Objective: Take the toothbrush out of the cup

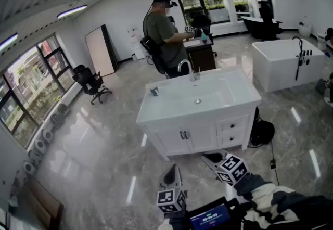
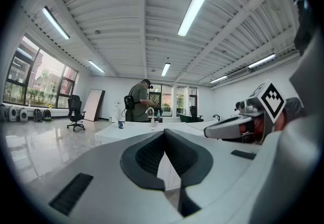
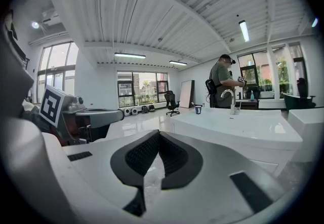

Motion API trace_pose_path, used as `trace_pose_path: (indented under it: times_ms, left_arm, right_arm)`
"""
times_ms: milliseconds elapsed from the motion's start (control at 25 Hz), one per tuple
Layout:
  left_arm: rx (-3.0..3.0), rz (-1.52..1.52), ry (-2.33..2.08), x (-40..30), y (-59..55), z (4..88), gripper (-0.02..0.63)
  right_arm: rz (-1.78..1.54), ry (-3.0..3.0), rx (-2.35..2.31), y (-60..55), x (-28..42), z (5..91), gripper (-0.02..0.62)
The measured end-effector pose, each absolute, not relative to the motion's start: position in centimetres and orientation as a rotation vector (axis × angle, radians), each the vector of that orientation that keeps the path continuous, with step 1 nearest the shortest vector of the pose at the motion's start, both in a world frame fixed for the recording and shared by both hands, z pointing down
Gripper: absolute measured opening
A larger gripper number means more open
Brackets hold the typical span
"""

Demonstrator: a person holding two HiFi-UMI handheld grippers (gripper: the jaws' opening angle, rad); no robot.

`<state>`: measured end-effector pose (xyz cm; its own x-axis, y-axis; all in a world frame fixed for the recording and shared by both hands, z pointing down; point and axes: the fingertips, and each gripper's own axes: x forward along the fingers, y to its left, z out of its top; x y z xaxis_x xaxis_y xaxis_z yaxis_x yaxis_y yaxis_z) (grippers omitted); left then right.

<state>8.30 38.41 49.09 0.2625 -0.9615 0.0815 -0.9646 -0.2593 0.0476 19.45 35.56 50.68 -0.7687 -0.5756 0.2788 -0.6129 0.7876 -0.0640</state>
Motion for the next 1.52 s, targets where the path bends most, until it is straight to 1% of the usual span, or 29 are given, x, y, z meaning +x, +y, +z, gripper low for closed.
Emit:
trace_pose_path:
  times_ms: [360, 600, 800, 1200, 1520]
  left_arm:
    - [2.428, 0.057, -1.845, 5.8, 35.7, 49.7, 0.005]
    - [2.39, 0.073, -1.834, 4.3, 32.2, 51.2, 0.005]
    - [2.351, 0.104, -1.852, 3.0, 26.5, 51.8, 0.005]
    - [2.35, 0.117, -1.894, 0.6, 13.2, 49.6, 0.005]
    - [2.321, 0.137, -1.874, -1.3, 6.5, 50.9, 0.005]
  right_arm:
    - [0.201, -2.742, 0.933, 32.7, 16.7, 50.6, 0.003]
    - [0.234, -2.745, 0.905, 28.5, 14.9, 51.3, 0.002]
    - [0.259, -2.76, 0.849, 22.3, 13.3, 51.8, 0.002]
    - [0.257, -2.789, 0.797, 8.1, 10.9, 49.9, 0.002]
    - [0.3, -2.765, 0.772, 2.2, 9.1, 51.5, 0.002]
